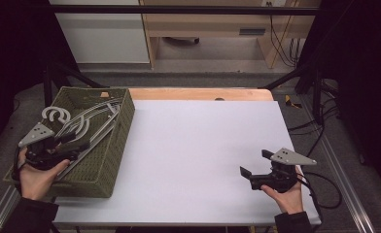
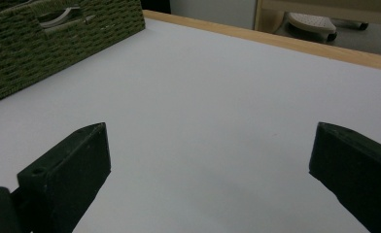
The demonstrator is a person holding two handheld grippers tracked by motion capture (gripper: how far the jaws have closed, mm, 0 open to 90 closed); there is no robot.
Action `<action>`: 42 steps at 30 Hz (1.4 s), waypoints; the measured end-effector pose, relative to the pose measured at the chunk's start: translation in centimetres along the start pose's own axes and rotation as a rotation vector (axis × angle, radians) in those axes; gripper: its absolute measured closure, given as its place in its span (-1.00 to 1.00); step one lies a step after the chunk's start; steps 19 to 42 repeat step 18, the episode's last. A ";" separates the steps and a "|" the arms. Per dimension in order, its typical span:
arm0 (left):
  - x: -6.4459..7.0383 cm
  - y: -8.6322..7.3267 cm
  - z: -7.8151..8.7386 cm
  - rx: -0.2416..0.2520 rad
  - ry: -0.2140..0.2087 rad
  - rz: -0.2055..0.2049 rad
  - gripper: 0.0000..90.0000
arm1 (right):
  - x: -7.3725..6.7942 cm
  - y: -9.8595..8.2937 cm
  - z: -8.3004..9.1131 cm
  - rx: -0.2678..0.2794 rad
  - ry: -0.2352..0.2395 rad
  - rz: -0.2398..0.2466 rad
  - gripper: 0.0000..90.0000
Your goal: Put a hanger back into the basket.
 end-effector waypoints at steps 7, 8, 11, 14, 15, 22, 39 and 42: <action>4.7 0.6 -0.6 0.095 -0.116 0.011 -0.70 | 0.1 0.3 0.3 0.032 0.007 -0.005 -0.97; 5.2 0.6 -0.7 0.101 -0.121 0.002 -0.74 | 0.1 0.3 0.4 0.036 0.008 -0.005 -0.97; 6.7 0.4 -1.3 0.108 -0.134 -0.011 -0.79 | 0.2 0.4 0.6 0.048 0.011 -0.008 -0.97; 7.8 -0.2 -1.8 0.111 -0.163 -0.012 -0.79 | 0.3 0.4 0.7 0.054 0.011 -0.012 -0.97; 8.1 -0.4 -1.9 0.104 -0.167 -0.022 -0.80 | 0.4 0.4 0.7 0.053 0.010 -0.011 -0.97; 8.6 -0.7 -2.2 0.122 -0.172 -0.022 -0.79 | 0.4 0.5 0.9 0.065 0.011 -0.011 -0.97; 8.6 -0.7 -2.2 0.122 -0.172 -0.022 -0.79 | 0.4 0.5 0.9 0.065 0.011 -0.011 -0.97; 8.6 -0.7 -2.2 0.122 -0.172 -0.022 -0.79 | 0.4 0.5 0.9 0.065 0.011 -0.011 -0.97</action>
Point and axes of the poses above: each handheld gripper's, and its own axes: z roughly backward along the jaws, y roughly out of its top, x roughly to its right, the point moved 7 cm from there along -z, roughly forward along the jaws, and after that the axes turned 11 degrees about -z, right-handed, at the moved point
